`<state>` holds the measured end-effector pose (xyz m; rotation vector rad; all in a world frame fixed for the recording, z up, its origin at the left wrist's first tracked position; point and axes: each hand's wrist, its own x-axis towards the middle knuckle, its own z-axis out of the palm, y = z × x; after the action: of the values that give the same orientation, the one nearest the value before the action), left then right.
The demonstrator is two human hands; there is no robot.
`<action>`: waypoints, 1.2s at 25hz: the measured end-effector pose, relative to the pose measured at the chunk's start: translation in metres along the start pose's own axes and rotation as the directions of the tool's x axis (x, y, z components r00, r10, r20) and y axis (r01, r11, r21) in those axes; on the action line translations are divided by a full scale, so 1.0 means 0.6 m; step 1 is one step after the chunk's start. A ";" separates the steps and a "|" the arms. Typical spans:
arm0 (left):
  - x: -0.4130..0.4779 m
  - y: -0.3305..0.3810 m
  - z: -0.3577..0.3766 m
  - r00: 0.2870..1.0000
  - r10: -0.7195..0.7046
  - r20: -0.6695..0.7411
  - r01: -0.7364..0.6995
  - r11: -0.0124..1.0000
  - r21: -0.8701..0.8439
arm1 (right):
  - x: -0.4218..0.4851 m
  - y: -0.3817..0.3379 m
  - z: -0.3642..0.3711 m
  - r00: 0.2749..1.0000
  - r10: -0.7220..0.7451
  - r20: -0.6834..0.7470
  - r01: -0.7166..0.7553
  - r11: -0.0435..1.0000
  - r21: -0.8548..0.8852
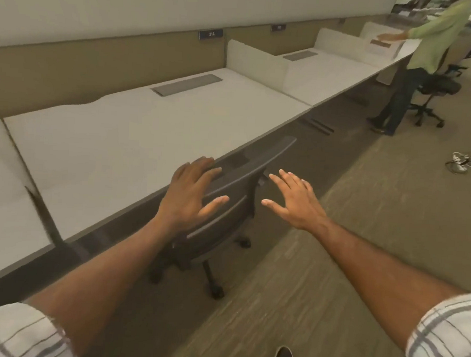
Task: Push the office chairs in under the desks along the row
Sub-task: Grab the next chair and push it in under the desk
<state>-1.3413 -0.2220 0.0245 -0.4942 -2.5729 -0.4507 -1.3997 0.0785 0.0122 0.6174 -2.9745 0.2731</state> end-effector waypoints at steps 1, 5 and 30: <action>0.021 0.001 0.008 0.998 -0.069 0.004 0.069 0.997 0.022 | 0.036 0.031 -0.007 1.000 -0.015 -0.015 0.015 1.000 0.009; 0.069 0.020 0.053 0.933 -0.325 0.157 0.299 0.939 0.170 | 0.157 0.121 -0.032 0.992 -0.119 0.035 0.118 0.993 0.013; 0.183 0.003 0.139 0.736 -0.560 0.381 0.456 0.826 0.332 | 0.472 0.271 0.004 0.817 -0.509 0.269 0.511 0.857 0.068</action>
<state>-1.4628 -0.1588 0.0116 0.2490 -3.1799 -0.2333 -1.7239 0.1157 0.0200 1.5311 -2.8957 0.1352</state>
